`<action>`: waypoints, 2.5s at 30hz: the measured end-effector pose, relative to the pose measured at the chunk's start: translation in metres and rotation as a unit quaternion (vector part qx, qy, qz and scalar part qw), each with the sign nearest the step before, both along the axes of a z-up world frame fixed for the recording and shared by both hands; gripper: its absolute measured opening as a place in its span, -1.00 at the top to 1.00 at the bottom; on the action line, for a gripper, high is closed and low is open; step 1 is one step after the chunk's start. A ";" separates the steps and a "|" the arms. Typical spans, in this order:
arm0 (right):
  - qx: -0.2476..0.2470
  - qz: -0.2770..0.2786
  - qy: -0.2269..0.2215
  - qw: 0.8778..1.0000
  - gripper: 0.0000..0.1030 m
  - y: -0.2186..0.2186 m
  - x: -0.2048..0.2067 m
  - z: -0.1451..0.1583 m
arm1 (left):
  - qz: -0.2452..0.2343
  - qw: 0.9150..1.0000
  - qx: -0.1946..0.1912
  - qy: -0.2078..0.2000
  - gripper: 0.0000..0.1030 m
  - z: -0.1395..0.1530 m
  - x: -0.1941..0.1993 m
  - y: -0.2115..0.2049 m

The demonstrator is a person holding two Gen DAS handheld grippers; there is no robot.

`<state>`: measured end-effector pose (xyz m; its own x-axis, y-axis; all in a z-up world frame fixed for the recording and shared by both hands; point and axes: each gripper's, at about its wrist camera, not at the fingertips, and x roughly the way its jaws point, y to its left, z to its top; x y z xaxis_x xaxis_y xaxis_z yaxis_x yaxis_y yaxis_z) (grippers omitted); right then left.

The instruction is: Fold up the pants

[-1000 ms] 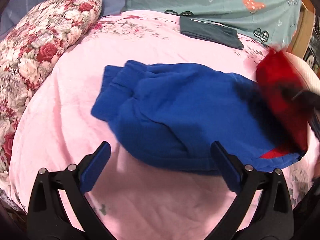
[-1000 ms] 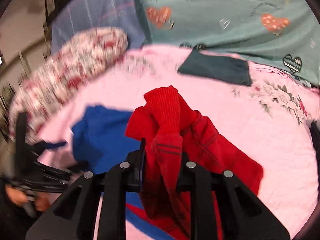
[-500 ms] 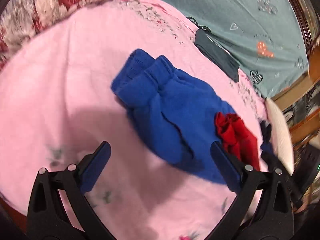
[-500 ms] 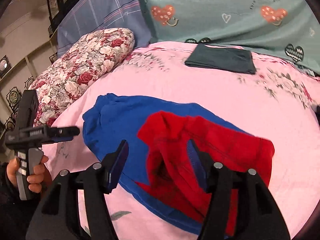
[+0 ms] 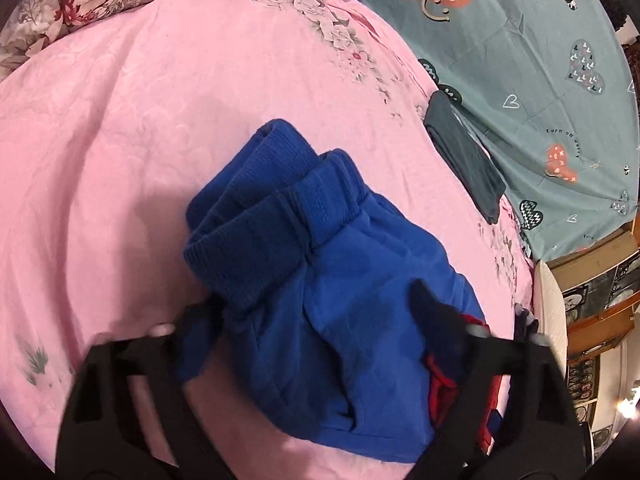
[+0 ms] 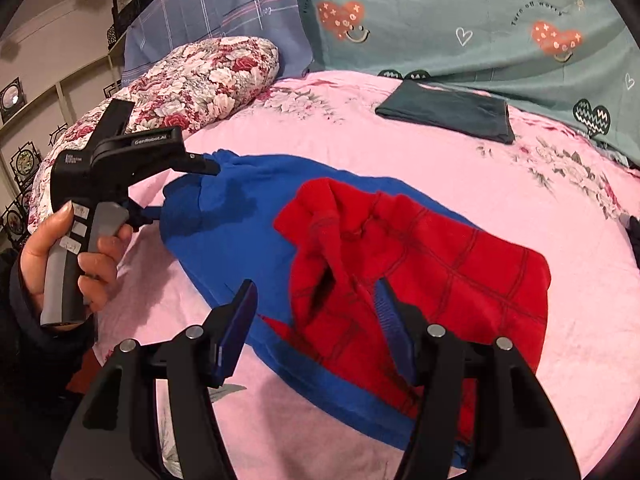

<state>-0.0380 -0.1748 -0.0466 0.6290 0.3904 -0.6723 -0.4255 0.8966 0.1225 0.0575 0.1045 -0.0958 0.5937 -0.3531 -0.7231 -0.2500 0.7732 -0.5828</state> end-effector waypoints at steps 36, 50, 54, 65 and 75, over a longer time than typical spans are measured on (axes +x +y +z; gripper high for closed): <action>0.202 -0.179 0.039 0.962 -0.63 -0.197 -0.014 0.009 | -0.425 0.871 0.182 -0.169 -0.77 0.070 -0.084 -0.283; 0.262 -0.093 0.186 0.942 0.49 -0.148 0.027 -0.015 | -0.306 0.930 0.172 -0.111 -0.78 0.053 -0.057 -0.182; 0.264 -0.099 0.148 0.948 0.50 -0.162 0.004 0.016 | -0.300 0.932 0.175 -0.108 -0.78 0.049 -0.045 -0.186; 0.172 -0.154 0.070 0.970 0.00 -0.170 -0.018 0.050 | -0.290 0.921 0.232 -0.123 -0.87 0.058 -0.053 -0.185; 0.192 -0.088 0.217 0.953 0.10 -0.105 0.080 -0.001 | -0.361 0.892 0.258 -0.087 -0.96 0.003 -0.044 -0.234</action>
